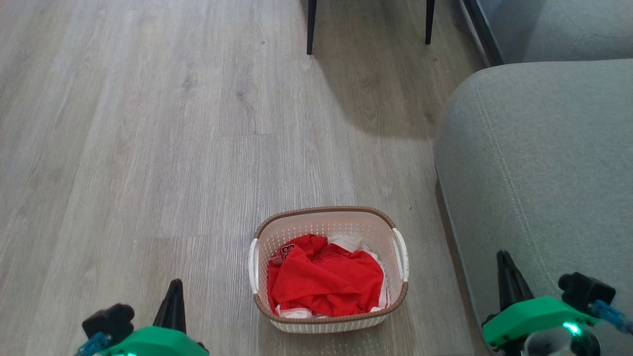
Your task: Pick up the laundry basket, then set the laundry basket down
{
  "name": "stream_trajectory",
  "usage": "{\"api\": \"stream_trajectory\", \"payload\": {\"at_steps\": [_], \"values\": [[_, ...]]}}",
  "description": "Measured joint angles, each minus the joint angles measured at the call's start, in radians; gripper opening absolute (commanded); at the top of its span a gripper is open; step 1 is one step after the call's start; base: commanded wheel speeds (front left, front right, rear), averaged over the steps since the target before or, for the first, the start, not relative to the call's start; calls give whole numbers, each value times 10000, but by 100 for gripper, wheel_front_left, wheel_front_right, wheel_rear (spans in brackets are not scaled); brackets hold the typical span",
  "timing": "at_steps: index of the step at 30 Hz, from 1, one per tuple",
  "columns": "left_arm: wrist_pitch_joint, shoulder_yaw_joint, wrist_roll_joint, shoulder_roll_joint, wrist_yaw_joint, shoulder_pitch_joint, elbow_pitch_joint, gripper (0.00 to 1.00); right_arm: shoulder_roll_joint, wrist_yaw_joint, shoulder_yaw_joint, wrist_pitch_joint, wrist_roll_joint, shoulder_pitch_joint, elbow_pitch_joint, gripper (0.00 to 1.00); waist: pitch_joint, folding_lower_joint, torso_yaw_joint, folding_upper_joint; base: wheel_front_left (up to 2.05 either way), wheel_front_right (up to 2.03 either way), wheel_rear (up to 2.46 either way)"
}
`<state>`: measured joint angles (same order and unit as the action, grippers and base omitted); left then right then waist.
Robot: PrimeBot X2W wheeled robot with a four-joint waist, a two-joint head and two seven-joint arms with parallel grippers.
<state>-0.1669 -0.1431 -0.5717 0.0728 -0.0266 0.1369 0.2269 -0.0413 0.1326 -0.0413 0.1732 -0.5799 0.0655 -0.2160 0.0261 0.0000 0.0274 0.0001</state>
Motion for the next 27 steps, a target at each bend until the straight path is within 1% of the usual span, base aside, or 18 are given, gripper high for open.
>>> {"api": "stream_trajectory", "payload": {"at_steps": [9, 14, 19, 21, 27], "values": [[265, 240, -1007, 0, 102, -81, 59, 0, -17, 0, 98, -226, -1016, -200, -63, 0, -28, 0, -26, 0, 0, 0, 0], [407, 291, -1561, 0, 261, -236, 71, 0, -25, 0, 140, -330, -1582, -217, -84, 0, -44, 0, -41, 0, 0, 0, 0], [527, 378, -2119, -2, 280, -324, 104, 0, -31, 0, 207, -433, -2146, -219, -115, 0, -59, 0, -56, 0, 0, 0, 0], [606, 476, -2345, -2, 366, -396, 104, 0, -35, 0, 236, -504, -2372, -227, -121, 0, -66, 0, -62, 0, 0, 0, 0], [740, 587, -3007, -6, 445, -422, 136, 0, -42, 0, 357, -679, -3053, -371, -176, 0, -84, 0, -79, 0, 0, 0, 0]]}}
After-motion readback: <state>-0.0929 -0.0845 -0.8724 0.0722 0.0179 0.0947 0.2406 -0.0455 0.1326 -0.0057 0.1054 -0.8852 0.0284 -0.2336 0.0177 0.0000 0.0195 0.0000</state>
